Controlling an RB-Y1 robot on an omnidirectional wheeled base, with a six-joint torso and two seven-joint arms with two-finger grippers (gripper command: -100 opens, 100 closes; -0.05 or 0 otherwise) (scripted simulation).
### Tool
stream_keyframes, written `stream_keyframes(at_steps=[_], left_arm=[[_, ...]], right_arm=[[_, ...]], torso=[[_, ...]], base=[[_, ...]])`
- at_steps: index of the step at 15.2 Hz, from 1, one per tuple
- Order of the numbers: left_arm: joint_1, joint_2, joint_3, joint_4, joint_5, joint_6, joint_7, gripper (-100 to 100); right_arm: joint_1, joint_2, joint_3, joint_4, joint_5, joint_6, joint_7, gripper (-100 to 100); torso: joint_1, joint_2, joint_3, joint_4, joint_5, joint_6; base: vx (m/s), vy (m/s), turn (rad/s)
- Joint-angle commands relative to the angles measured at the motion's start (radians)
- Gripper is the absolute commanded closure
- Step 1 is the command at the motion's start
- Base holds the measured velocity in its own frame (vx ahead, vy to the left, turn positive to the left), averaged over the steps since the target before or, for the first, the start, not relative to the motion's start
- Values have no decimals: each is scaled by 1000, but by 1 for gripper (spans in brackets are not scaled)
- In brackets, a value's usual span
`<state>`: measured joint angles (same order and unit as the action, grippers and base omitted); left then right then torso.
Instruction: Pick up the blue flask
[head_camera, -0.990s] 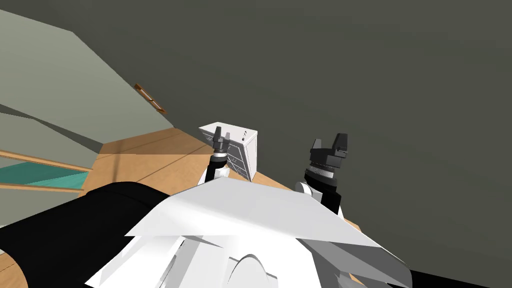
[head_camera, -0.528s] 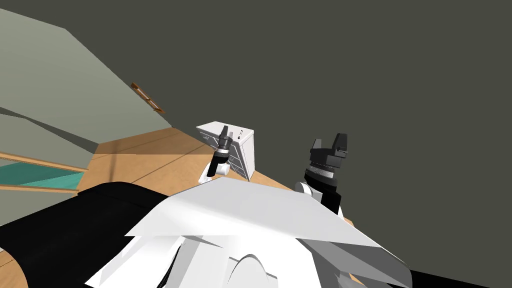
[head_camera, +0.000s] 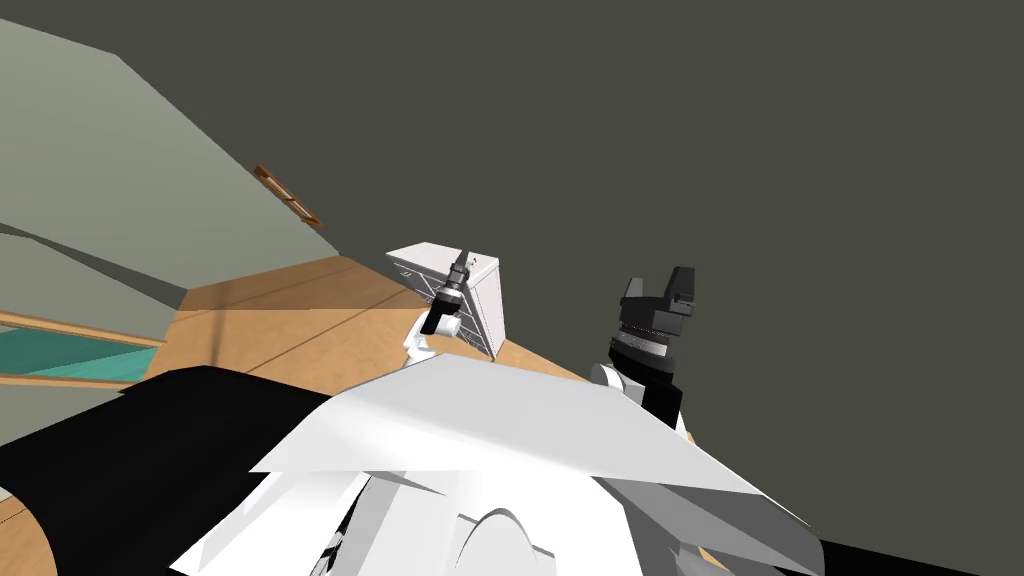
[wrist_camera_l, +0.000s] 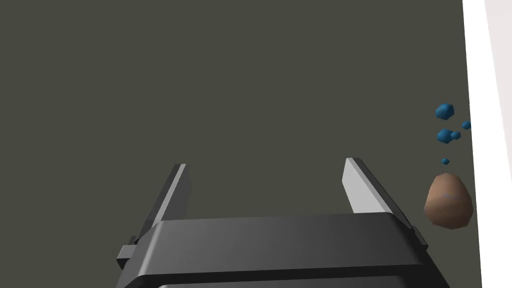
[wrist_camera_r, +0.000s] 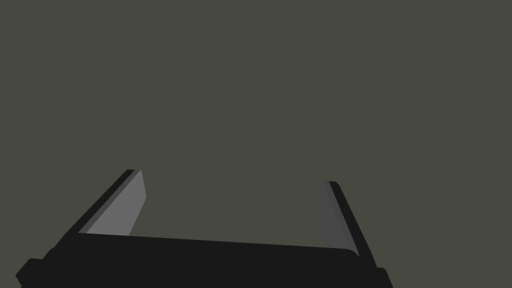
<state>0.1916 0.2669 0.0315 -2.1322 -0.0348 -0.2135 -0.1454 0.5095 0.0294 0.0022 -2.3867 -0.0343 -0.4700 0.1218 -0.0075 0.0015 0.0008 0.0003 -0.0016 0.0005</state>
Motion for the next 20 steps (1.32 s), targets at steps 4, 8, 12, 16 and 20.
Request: stream_keyframes(at_steps=[4, 8, 12, 16, 20], left_arm=[[-95, 58, 11, 65, 4, 102, -51, -100], [-148, 90, 17, 108, 6, 174, -80, -100], [-203, 123, 24, 153, 8, 237, -110, -100], [-258, 157, 30, 201, 10, 302, -141, -100], [-353, 225, 43, 289, 16, 401, -206, -100]], right_arm=[[0, 0, 0, 0, 0, 0, 0, 0], [0, 0, 0, 0, 0, 0, 0, 0], [0, 0, 0, 0, 0, 0, 0, 0], [0, 0, 0, 0, 0, 0, 0, 0], [0, 0, 0, 0, 0, 0, 0, 0]], torso=[[1, 0, 0, 0, 0, 0], [0, -1, 0, 0, 0, 0], [3, -1, 0, 0, 1, 0], [3, -1, -1, 0, 0, 0], [3, -2, -1, 0, 1, -1]], base=[[-24, -89, -21], [-16, -84, -17], [-12, -55, -16], [-6, -63, -15], [0, -67, -24]])
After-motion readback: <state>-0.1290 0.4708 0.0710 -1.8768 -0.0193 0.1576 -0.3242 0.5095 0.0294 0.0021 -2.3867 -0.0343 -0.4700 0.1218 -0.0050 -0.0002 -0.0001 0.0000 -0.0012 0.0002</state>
